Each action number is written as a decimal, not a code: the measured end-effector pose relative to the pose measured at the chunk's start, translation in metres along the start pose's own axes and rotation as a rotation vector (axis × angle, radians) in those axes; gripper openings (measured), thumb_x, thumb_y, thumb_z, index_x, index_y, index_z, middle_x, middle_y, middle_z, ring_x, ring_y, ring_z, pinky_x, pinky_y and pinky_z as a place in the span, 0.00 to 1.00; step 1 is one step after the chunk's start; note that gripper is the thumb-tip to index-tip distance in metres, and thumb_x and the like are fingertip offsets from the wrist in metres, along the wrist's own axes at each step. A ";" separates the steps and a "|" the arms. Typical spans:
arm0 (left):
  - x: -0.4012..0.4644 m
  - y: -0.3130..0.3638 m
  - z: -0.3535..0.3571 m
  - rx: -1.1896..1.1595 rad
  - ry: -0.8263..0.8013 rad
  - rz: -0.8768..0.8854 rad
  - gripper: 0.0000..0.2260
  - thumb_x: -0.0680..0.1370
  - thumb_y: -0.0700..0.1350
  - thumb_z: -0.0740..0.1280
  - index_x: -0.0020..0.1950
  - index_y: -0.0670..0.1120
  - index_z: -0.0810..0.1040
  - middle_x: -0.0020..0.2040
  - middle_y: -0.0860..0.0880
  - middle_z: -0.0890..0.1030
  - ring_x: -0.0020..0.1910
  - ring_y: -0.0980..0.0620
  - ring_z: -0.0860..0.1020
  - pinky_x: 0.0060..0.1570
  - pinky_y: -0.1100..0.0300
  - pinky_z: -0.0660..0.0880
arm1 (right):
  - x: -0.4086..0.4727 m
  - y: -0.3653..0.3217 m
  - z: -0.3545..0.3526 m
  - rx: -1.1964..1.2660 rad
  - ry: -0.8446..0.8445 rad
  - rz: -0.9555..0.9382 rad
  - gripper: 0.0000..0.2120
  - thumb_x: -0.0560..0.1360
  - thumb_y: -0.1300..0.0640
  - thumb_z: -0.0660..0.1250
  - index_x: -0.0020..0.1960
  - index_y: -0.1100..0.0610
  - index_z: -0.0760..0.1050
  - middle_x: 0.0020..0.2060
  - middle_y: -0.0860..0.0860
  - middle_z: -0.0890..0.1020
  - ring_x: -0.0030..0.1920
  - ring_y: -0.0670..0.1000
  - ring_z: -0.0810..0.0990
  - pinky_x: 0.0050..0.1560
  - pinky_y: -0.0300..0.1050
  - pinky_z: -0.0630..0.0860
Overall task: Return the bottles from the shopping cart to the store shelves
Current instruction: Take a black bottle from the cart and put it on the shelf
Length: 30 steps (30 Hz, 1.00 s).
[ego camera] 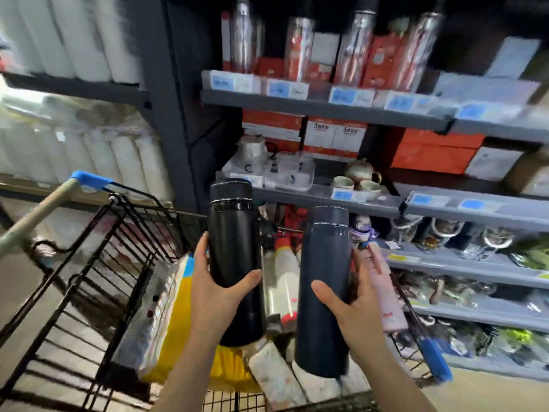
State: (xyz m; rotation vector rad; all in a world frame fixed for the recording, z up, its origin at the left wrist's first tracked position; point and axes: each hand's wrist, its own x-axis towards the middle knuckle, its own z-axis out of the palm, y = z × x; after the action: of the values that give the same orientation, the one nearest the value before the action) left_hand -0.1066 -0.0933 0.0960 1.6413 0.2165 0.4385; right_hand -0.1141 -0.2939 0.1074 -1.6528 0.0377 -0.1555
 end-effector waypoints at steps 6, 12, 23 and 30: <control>-0.070 0.052 0.087 0.009 -0.047 0.168 0.46 0.58 0.51 0.81 0.70 0.64 0.60 0.64 0.58 0.71 0.63 0.58 0.72 0.64 0.56 0.70 | -0.020 -0.030 -0.120 0.105 0.092 -0.129 0.40 0.59 0.46 0.77 0.65 0.32 0.61 0.66 0.44 0.73 0.62 0.45 0.76 0.59 0.47 0.76; -0.125 0.104 0.194 -0.014 -0.078 0.351 0.48 0.64 0.45 0.81 0.75 0.61 0.55 0.68 0.60 0.63 0.68 0.58 0.64 0.69 0.53 0.64 | -0.027 -0.061 -0.243 0.080 0.232 -0.278 0.41 0.60 0.50 0.76 0.68 0.37 0.62 0.63 0.45 0.76 0.57 0.45 0.79 0.51 0.39 0.79; -0.141 0.204 0.381 -0.263 -0.247 0.596 0.47 0.65 0.46 0.80 0.67 0.73 0.50 0.68 0.63 0.61 0.64 0.74 0.61 0.60 0.76 0.59 | -0.004 -0.140 -0.411 -0.009 0.444 -0.524 0.38 0.64 0.52 0.76 0.68 0.37 0.63 0.60 0.42 0.77 0.53 0.40 0.80 0.46 0.37 0.79; -0.106 0.261 0.509 -0.386 -0.267 0.715 0.47 0.63 0.44 0.81 0.68 0.71 0.54 0.65 0.64 0.65 0.66 0.65 0.66 0.62 0.69 0.63 | 0.079 -0.170 -0.498 -0.051 0.546 -0.610 0.41 0.65 0.53 0.79 0.71 0.41 0.62 0.60 0.43 0.78 0.52 0.39 0.80 0.47 0.37 0.79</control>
State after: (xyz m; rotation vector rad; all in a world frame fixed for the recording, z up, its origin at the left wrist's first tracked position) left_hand -0.0259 -0.6312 0.3027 1.3360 -0.6412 0.7356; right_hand -0.1092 -0.7803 0.3224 -1.5852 -0.0508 -1.0728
